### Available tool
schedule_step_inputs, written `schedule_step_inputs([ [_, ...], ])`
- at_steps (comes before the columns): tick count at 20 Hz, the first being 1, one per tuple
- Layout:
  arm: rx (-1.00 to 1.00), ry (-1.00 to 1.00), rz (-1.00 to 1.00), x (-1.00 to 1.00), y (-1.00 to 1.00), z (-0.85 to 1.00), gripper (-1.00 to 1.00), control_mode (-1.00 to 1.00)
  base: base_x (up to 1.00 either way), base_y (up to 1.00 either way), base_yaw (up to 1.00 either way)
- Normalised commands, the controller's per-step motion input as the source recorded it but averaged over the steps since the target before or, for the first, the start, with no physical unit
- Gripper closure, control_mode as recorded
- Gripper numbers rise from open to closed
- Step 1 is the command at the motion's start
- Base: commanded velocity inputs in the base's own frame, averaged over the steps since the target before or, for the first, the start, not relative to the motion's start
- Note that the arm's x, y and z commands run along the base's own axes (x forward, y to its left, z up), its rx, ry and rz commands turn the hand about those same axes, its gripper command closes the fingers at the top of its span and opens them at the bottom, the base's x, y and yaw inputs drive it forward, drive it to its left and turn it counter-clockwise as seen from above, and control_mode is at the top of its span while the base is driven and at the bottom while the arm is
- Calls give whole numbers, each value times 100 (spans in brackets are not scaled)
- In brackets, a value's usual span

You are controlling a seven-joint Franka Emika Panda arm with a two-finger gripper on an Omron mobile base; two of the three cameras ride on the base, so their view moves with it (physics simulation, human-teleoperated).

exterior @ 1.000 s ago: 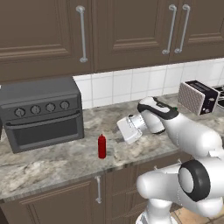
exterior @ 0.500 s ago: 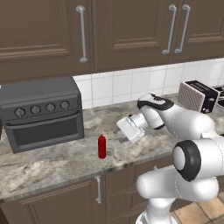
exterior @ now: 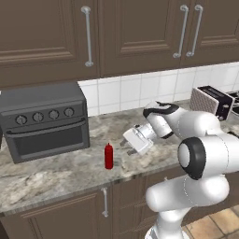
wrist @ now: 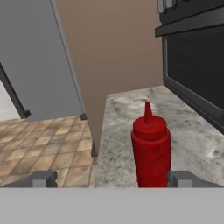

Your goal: Place the mustard and ketchup from the counter to the top shelf of the fridge. If the existing items in the fridge are on the top shelf, move them to other shelves.

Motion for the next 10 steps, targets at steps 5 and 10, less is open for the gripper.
schedule_step_inputs([
  [5,0,0,0,4,10,-29,-100,-100,0,0,0],
  [10,0,-1,-1,7,22,-10,-100,-100,0,0,0],
])
